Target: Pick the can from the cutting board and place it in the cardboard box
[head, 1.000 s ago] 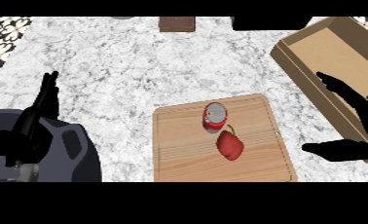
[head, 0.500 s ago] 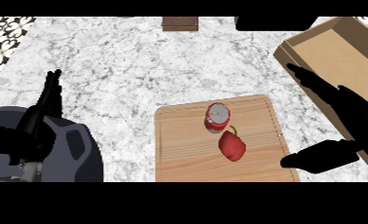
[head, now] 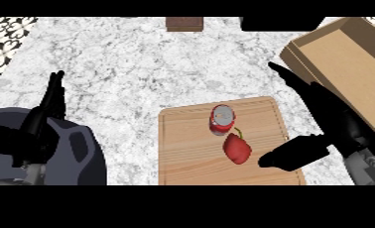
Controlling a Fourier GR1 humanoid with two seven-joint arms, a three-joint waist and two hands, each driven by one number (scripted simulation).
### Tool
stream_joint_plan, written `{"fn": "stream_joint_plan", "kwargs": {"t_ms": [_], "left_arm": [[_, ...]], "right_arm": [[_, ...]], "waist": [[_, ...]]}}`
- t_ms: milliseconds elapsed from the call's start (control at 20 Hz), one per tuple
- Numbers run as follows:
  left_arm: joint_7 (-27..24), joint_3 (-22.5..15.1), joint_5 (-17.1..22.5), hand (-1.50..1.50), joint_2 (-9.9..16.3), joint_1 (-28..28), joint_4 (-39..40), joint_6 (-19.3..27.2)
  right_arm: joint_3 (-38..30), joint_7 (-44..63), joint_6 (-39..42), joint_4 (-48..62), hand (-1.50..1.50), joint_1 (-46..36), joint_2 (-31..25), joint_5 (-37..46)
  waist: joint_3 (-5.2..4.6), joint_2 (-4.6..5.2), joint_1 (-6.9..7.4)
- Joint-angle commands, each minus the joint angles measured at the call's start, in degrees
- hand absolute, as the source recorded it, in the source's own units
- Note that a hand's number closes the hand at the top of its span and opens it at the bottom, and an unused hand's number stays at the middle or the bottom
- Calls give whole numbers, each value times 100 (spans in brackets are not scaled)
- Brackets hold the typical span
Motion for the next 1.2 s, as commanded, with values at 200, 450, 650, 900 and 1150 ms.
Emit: {"fn": "stream_joint_plan", "kwargs": {"t_ms": [200,450,650,900,1150], "left_arm": [[16,94,358,0,-344,-403,283,-62],[277,46,503,0,-226,-304,-70,75],[220,6,498,0,-101,-199,-199,50],[304,-142,441,0,-302,-382,-79,360],[95,-145,538,0,-267,-248,-23,217]], "right_arm": [[338,392,-92,260,-150,-279,689,387],[442,-87,-236,890,-150,-162,984,775],[393,311,-90,663,-150,-282,1000,779],[504,-13,-239,983,-150,-147,1334,1030],[567,-347,-205,1565,-150,-147,1551,1146]], "waist": [[-115,26,-108],[-107,31,-63],[-111,13,-83],[-107,26,-121],[-107,41,-65]]}}
